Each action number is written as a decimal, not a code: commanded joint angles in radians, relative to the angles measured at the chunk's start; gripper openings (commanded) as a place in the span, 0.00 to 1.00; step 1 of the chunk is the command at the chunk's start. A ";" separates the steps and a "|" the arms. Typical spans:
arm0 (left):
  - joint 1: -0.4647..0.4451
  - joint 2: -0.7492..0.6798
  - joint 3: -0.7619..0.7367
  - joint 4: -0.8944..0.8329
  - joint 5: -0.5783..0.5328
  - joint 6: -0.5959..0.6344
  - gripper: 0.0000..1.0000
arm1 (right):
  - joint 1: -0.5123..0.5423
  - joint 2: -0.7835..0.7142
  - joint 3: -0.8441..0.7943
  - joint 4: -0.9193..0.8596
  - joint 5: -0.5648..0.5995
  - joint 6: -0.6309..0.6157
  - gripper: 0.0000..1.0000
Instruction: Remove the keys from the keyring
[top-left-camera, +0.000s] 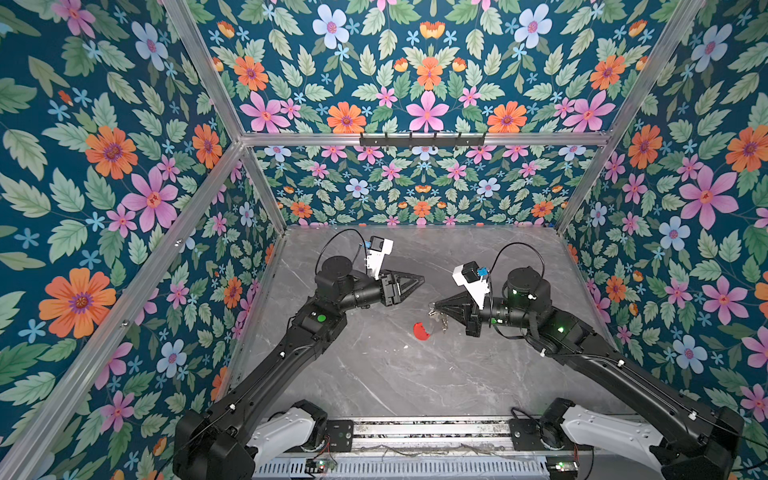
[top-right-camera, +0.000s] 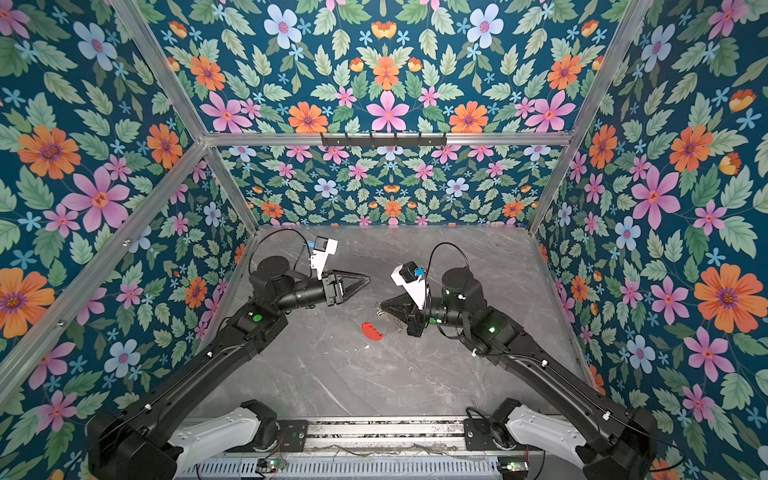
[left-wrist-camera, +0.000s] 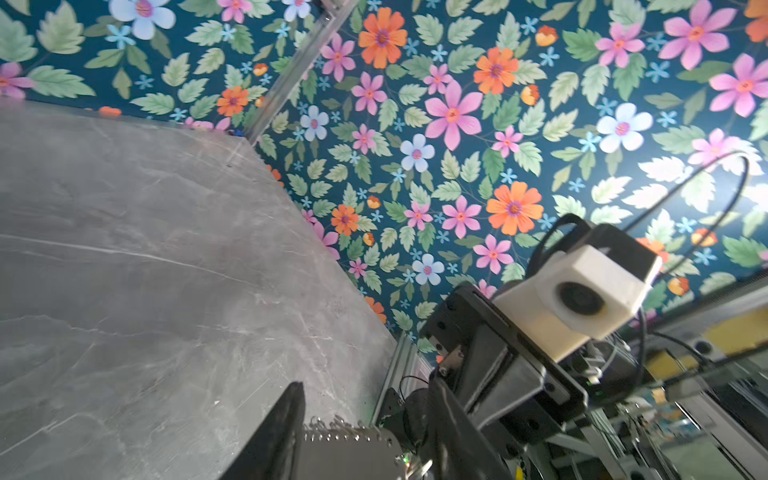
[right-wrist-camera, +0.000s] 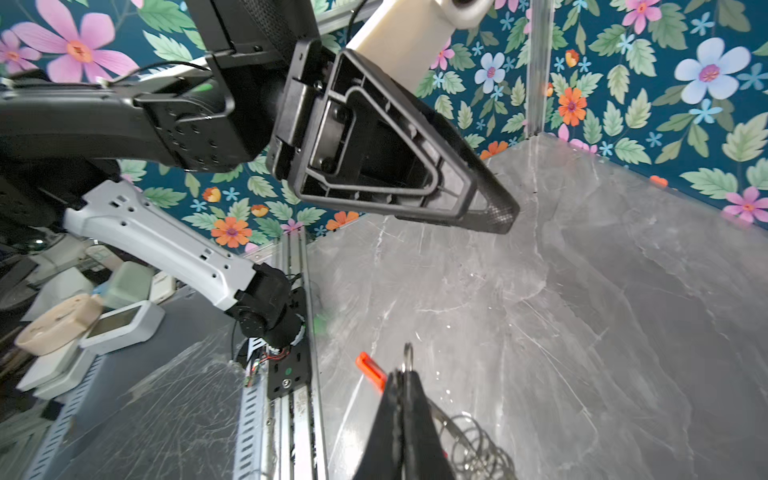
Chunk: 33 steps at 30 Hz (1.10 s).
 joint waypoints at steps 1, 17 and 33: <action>-0.008 -0.008 -0.010 0.162 0.120 -0.014 0.49 | -0.026 -0.009 0.003 0.058 -0.102 0.055 0.00; -0.099 0.015 0.047 -0.009 0.131 0.127 0.28 | -0.073 -0.010 0.004 0.109 -0.175 0.117 0.00; -0.139 0.032 0.088 -0.119 0.115 0.189 0.21 | -0.102 -0.020 -0.010 0.137 -0.175 0.147 0.00</action>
